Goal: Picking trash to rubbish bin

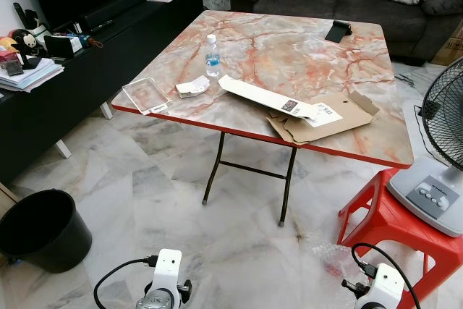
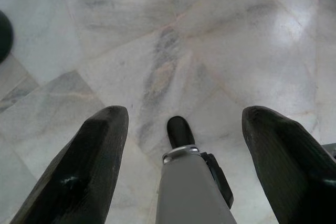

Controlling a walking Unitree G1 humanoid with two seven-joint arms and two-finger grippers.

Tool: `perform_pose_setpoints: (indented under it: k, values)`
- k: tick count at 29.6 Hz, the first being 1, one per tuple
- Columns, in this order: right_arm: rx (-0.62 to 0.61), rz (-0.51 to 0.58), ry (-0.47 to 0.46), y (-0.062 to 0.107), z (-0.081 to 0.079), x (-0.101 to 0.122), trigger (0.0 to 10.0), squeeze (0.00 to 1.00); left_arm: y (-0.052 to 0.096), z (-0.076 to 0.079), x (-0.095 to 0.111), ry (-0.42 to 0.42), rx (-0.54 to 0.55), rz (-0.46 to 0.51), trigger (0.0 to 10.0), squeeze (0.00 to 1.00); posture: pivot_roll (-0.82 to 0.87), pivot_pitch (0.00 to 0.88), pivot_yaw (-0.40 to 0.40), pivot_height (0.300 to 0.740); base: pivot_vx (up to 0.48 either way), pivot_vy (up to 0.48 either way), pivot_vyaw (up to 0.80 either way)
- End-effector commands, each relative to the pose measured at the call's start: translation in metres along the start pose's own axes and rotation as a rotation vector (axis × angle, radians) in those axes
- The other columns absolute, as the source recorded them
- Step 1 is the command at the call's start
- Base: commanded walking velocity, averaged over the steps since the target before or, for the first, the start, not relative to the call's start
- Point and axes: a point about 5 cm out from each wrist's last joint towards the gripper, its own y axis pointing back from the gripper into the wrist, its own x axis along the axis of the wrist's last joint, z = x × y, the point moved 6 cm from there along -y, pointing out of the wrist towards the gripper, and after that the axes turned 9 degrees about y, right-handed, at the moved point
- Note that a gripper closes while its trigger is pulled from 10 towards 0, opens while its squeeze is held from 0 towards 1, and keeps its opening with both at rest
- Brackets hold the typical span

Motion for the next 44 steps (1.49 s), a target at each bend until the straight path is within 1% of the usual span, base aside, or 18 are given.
perform_pose_setpoints:
  k: [1, 15, 44]
  values:
    - [-0.003, 0.009, -0.014, -0.0011, 0.0, 0.0052, 10.0, 0.0, -0.0002, -0.0012, 0.0006, -0.002, 0.005, -0.001, 10.0, 0.0, -0.15, 0.0, -0.006, 0.74, 0.0, 0.0, 0.0]
    - [-0.001, 0.008, -0.009, -0.001, -0.0002, 0.0045, 10.0, 0.0, 0.0001, -0.0005, -0.001, -0.005, 0.001, -0.004, 10.0, 0.0, -0.15, 0.0, -0.003, 0.74, 0.0, 0.0, 0.0]
    - [-0.005, 0.006, 0.007, -0.0004, 0.0024, 0.0031, 10.0, 0.0, 0.0005, 0.0005, -0.0031, -0.003, 0.001, -0.006, 10.0, 0.0, -0.15, 0.0, -0.012, 0.74, 0.0, 0.0, 0.79]
